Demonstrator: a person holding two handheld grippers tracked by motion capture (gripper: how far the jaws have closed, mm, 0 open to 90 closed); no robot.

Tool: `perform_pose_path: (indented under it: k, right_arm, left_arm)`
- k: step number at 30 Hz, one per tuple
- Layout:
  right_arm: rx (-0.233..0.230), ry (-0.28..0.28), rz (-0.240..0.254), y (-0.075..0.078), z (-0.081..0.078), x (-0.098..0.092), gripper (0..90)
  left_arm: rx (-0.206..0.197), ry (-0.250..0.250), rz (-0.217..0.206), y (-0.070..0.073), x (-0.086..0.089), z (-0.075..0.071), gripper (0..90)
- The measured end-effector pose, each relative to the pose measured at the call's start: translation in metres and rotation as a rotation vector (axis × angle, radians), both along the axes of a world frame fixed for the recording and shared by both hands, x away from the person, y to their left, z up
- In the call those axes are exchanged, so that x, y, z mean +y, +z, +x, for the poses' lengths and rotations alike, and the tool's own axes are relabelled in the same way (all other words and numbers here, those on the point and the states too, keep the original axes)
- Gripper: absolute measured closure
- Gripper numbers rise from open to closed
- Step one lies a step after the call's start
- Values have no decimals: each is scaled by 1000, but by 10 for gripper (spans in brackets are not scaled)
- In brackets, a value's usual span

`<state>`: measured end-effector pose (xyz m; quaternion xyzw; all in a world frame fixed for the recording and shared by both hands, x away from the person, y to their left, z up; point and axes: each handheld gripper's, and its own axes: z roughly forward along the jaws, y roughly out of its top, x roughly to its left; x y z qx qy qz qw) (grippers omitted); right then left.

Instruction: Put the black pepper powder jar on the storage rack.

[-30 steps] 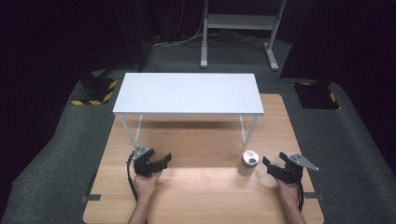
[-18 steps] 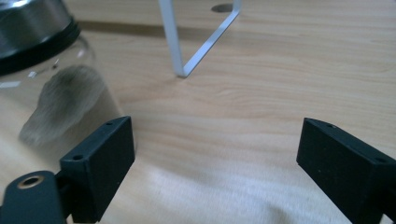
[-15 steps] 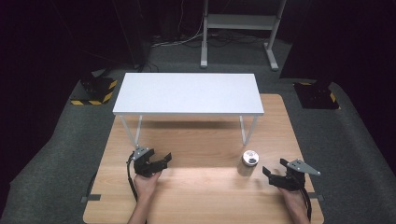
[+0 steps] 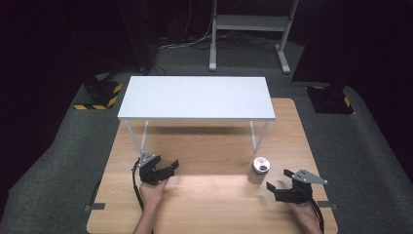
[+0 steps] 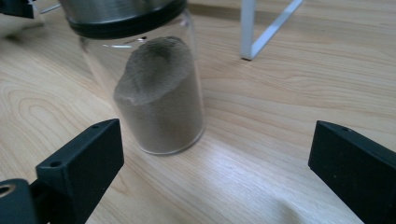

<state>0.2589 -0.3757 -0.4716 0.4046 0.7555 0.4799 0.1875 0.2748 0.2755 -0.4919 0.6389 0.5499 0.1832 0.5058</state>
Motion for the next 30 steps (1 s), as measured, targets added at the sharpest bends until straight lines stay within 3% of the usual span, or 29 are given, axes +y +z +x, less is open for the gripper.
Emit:
perform_pose_path:
  k: [20, 30]
  right_arm:
    - [-19, 114, -28, 8, 34, 34, 8]
    - [-17, 140, -49, 8, 48, 52, 29]
  left_arm:
    - [-7, 3, -9, -1, 1, -1, 106]
    - [-3, -1, 1, 0, 0, 0, 106]
